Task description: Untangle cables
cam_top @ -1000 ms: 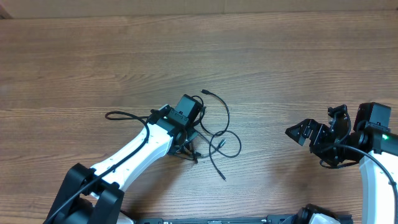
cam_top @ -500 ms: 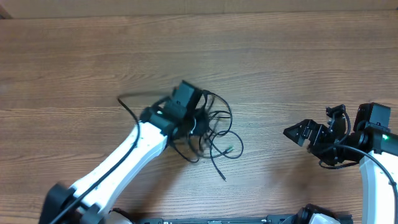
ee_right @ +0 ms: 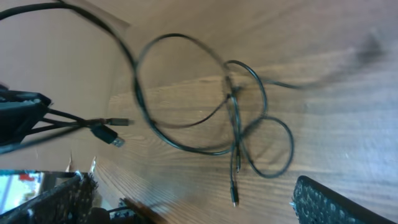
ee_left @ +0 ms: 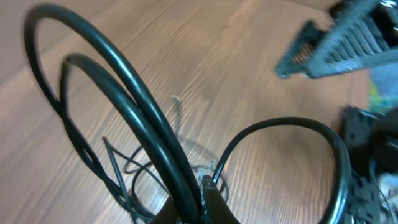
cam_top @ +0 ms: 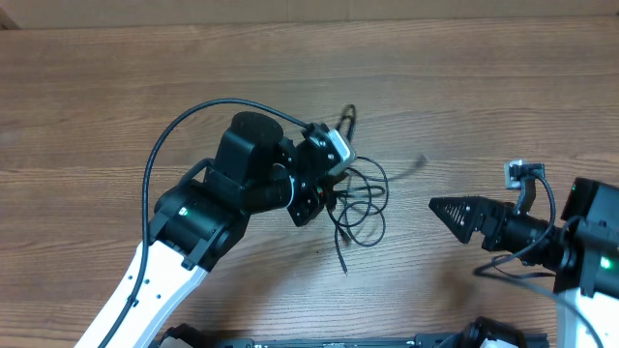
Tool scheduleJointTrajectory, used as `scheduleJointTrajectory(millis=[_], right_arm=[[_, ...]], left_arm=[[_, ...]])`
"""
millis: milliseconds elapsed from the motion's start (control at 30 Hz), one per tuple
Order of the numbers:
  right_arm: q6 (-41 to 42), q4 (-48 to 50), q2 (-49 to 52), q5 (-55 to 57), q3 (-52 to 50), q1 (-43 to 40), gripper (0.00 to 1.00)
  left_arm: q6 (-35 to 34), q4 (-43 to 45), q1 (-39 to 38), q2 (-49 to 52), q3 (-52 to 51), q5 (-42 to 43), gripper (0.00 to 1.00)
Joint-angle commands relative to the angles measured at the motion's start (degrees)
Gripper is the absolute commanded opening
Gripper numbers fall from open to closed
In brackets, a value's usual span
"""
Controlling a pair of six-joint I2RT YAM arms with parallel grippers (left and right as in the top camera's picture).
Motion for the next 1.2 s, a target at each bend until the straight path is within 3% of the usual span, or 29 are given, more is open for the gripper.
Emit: scheduleJointTrajectory(millis=[0,133,300,467,967,1167], right_arm=[[-0.11,2.21,-4.09,-5.31,0.90,-0.02,1.00],[1.70,6.34,-6.27,-6.86,0.90,-0.02,1.00],[7.30,10.69,-6.14,-7.08,0.90,-0.02,1.00],[7.48,14.32,-6.14,-11.87,0.90,-0.02,1.00],[9.38,19.15,-6.14,-12.09,0.87,-0.02,1.00],[13.55,19.08,-5.92,-2.73,0.83,-0.02,1.00]], left_arm=[[10.38,1.68,-0.17,-1.75,0.90,13.35,0.04],[14.56,5.01,-0.48,-1.62,0.90,25.11,0.04],[14.82,6.69,-1.77,-1.62,0.90,30.29,0.04],[14.84,7.41,-4.37,-1.62,0.90,35.19,0.04],[14.51,15.72,-16.41,-0.59,0.90,30.14,0.04],[8.41,18.25,-16.55,-0.50,0.90,30.12,0.04]])
